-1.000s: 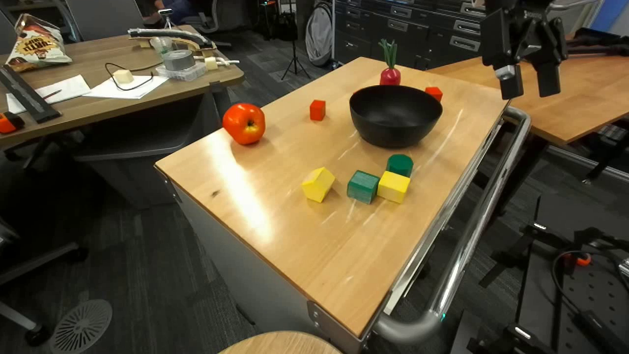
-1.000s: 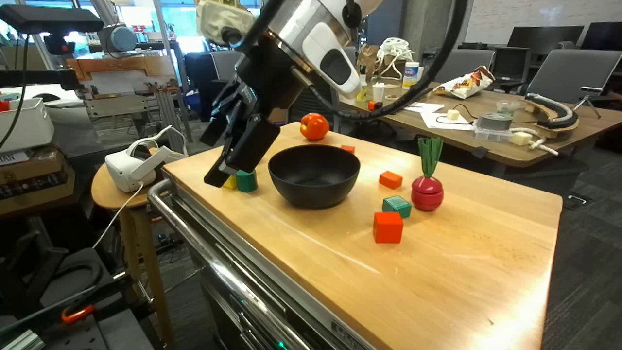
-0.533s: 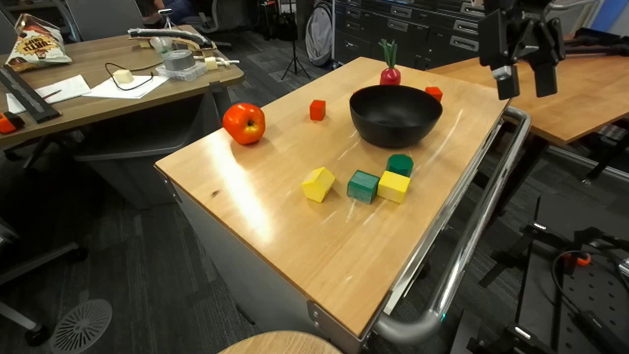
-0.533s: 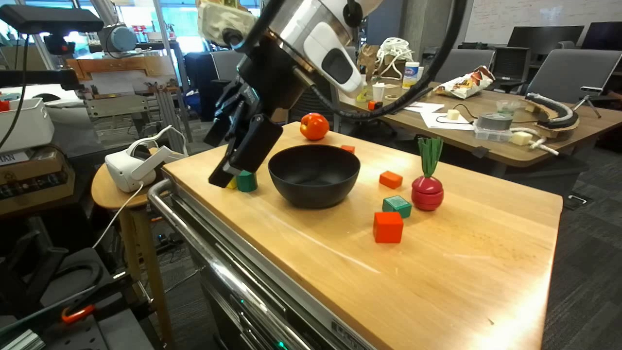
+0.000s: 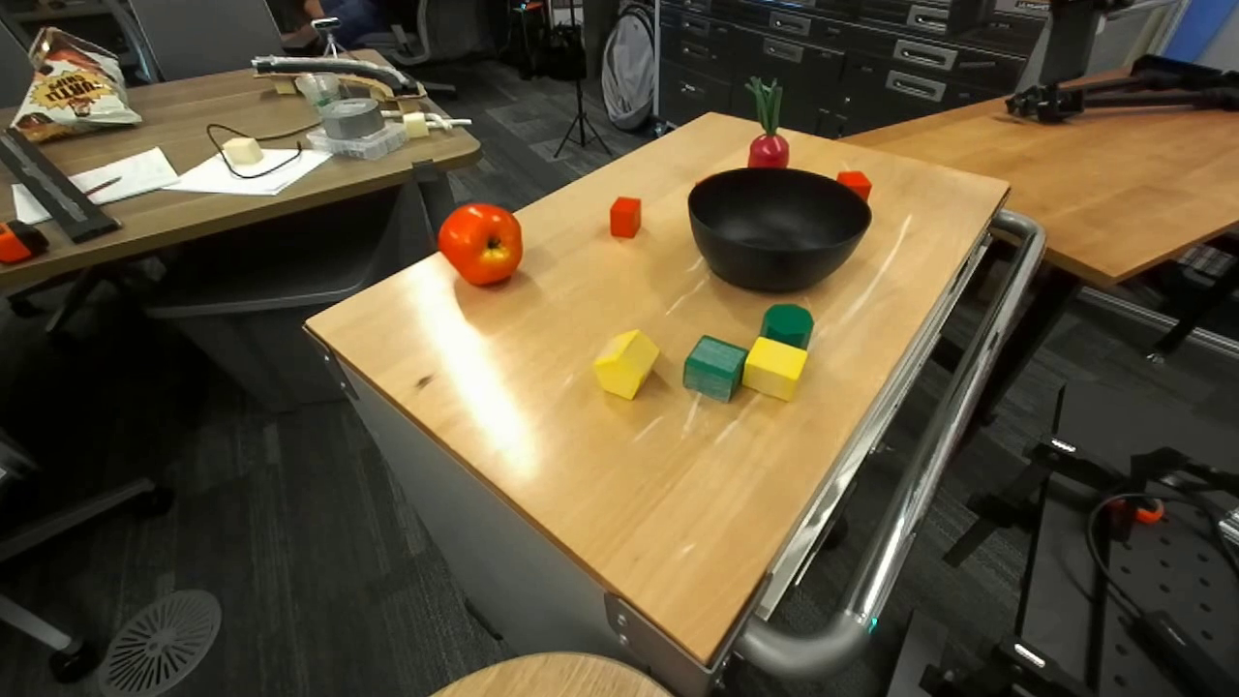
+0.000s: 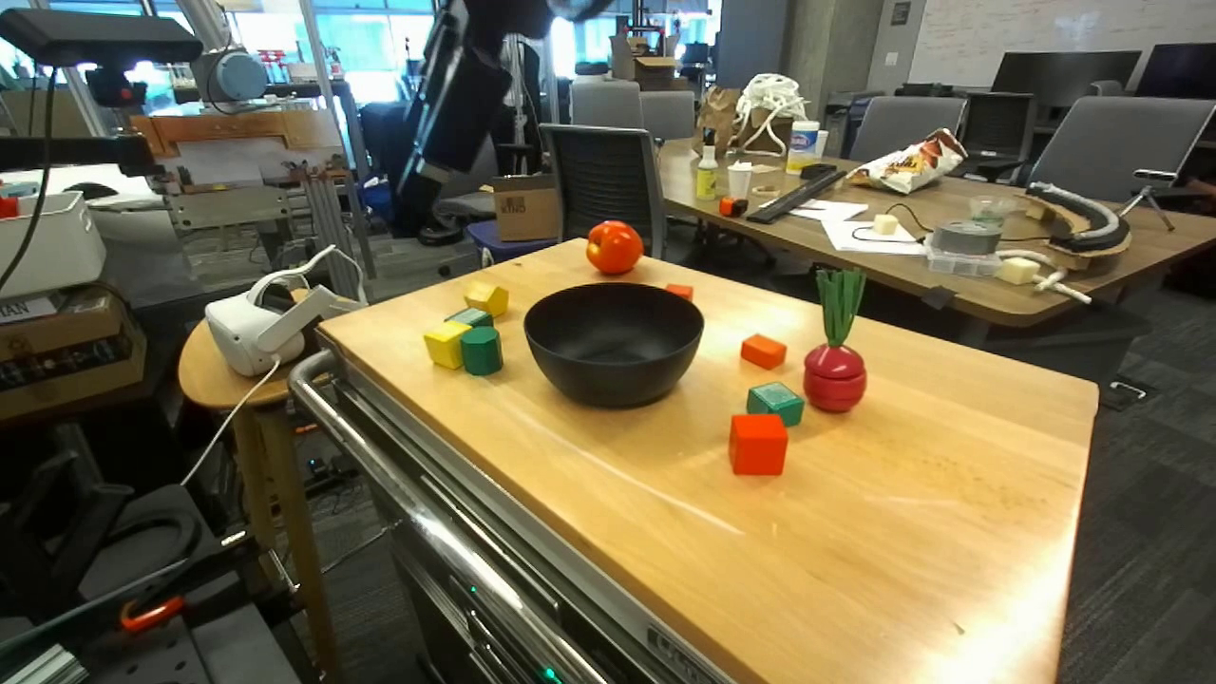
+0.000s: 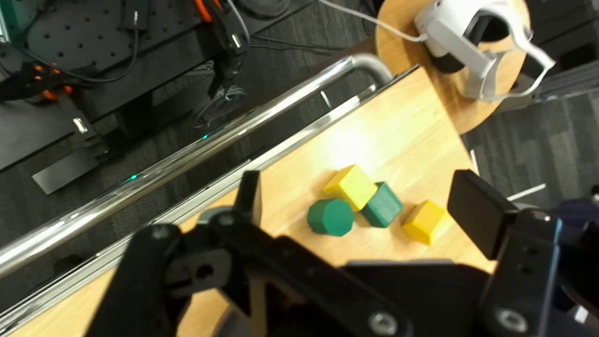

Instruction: Put the beetroot and the blocks in the bowl then move the apple to the right

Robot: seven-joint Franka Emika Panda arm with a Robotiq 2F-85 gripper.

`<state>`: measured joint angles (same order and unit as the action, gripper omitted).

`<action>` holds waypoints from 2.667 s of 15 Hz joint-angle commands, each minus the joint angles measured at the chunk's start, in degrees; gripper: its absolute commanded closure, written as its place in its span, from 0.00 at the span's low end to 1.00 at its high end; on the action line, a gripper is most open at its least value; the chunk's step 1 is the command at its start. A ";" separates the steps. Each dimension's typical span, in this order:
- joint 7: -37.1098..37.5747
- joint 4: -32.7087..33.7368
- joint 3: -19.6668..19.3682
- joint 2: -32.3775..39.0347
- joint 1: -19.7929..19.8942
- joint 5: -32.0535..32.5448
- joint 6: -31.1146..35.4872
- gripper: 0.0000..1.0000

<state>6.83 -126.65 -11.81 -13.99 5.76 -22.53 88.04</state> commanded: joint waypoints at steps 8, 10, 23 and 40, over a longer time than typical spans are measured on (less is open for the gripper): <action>1.05 0.70 4.80 -3.78 0.79 5.19 3.70 0.00; 1.96 3.18 6.77 -2.56 -0.06 9.40 5.77 0.00; 4.03 6.16 8.67 9.78 -0.32 26.72 27.47 0.00; 4.07 6.15 8.89 8.82 -0.67 26.70 27.05 0.00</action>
<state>10.89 -120.59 -2.53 -5.18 5.47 4.15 115.19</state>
